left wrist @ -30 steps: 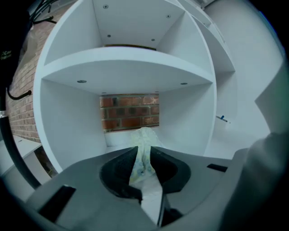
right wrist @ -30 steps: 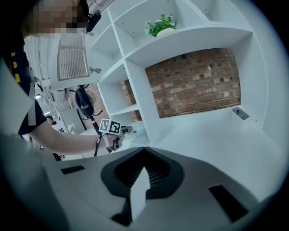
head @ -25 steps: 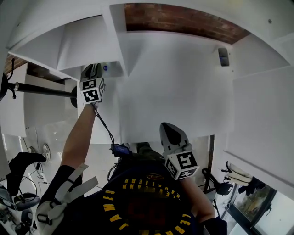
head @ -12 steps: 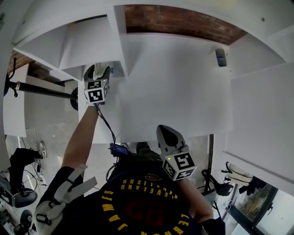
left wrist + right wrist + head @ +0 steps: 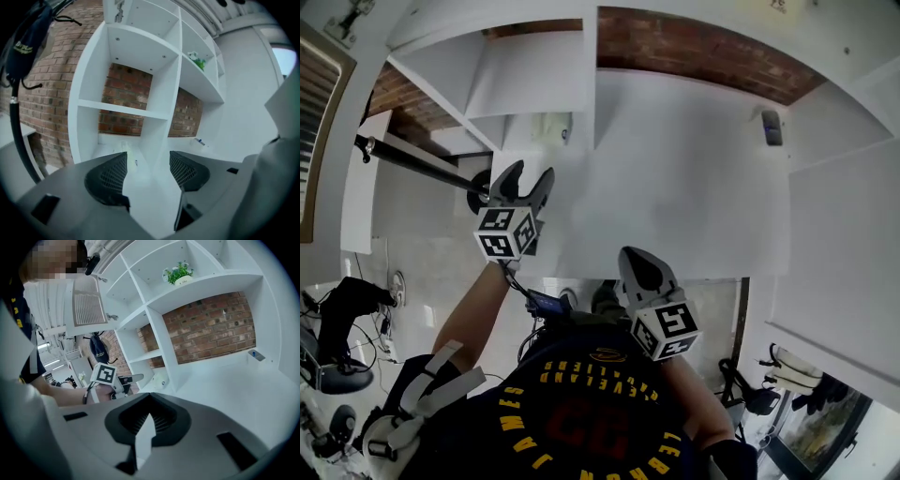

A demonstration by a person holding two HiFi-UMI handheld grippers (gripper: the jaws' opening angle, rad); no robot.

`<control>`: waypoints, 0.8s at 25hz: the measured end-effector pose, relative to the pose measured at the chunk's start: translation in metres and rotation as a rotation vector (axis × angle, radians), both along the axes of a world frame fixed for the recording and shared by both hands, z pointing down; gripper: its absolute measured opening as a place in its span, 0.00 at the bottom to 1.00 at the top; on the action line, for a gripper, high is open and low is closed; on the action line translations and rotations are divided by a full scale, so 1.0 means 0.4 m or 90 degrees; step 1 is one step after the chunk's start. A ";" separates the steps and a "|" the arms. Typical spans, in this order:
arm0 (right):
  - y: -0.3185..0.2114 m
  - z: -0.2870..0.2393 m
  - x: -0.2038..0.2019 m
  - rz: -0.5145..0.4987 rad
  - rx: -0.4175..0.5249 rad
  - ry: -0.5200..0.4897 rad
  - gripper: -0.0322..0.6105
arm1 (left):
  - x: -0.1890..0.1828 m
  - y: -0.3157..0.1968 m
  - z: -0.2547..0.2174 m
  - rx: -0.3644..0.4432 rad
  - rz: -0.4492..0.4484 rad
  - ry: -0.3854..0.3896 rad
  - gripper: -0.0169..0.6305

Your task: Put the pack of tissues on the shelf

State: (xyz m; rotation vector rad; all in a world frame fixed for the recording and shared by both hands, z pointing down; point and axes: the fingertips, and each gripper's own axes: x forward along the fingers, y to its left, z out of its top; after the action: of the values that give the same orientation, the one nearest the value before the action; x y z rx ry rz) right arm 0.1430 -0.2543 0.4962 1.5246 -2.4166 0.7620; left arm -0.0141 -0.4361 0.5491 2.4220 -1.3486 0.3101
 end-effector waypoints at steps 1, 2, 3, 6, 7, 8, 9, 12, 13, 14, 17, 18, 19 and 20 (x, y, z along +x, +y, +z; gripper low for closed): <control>0.004 -0.002 -0.011 -0.001 0.001 -0.005 0.05 | -0.003 0.043 -0.011 -0.013 0.003 0.026 0.46; 0.008 -0.005 -0.022 -0.002 0.001 -0.011 0.05 | -0.005 0.088 -0.021 -0.026 0.007 0.050 0.46; 0.014 -0.009 -0.033 -0.003 0.002 -0.018 0.05 | -0.004 0.133 -0.031 -0.039 0.014 0.073 0.46; 0.030 -0.018 -0.068 -0.009 0.009 -0.032 0.05 | 0.017 0.254 -0.066 -0.070 0.063 0.129 0.46; 0.035 -0.019 -0.078 -0.011 0.013 -0.034 0.05 | 0.025 0.288 -0.080 -0.074 0.082 0.140 0.46; 0.040 -0.018 -0.087 -0.014 0.014 -0.035 0.05 | 0.030 0.320 -0.095 -0.074 0.097 0.147 0.46; 0.046 -0.017 -0.096 -0.018 0.015 -0.037 0.05 | 0.032 0.348 -0.109 -0.073 0.108 0.151 0.46; 0.062 -0.018 -0.127 -0.027 0.016 -0.044 0.05 | 0.018 0.416 -0.148 -0.067 0.122 0.164 0.44; 0.068 -0.022 -0.138 -0.030 0.017 -0.045 0.05 | 0.010 0.435 -0.160 -0.063 0.126 0.166 0.40; 0.074 -0.027 -0.148 -0.032 0.019 -0.045 0.05 | 0.002 0.454 -0.170 -0.059 0.129 0.167 0.34; 0.092 -0.043 -0.175 -0.038 0.025 -0.045 0.05 | -0.029 0.501 -0.204 -0.040 0.128 0.166 0.07; 0.097 -0.050 -0.183 -0.040 0.027 -0.046 0.05 | -0.039 0.512 -0.218 -0.033 0.127 0.166 0.03; 0.102 -0.058 -0.190 -0.041 0.031 -0.047 0.05 | -0.049 0.521 -0.233 -0.026 0.127 0.166 0.03; 0.105 -0.068 -0.196 -0.042 0.036 -0.048 0.05 | -0.057 0.527 -0.250 -0.018 0.127 0.166 0.03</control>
State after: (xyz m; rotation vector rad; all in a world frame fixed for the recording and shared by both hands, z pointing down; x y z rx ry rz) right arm 0.0645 -0.2125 0.4690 1.4523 -2.5503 0.7580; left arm -0.0370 -0.2254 0.4492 2.4759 -0.9883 0.0583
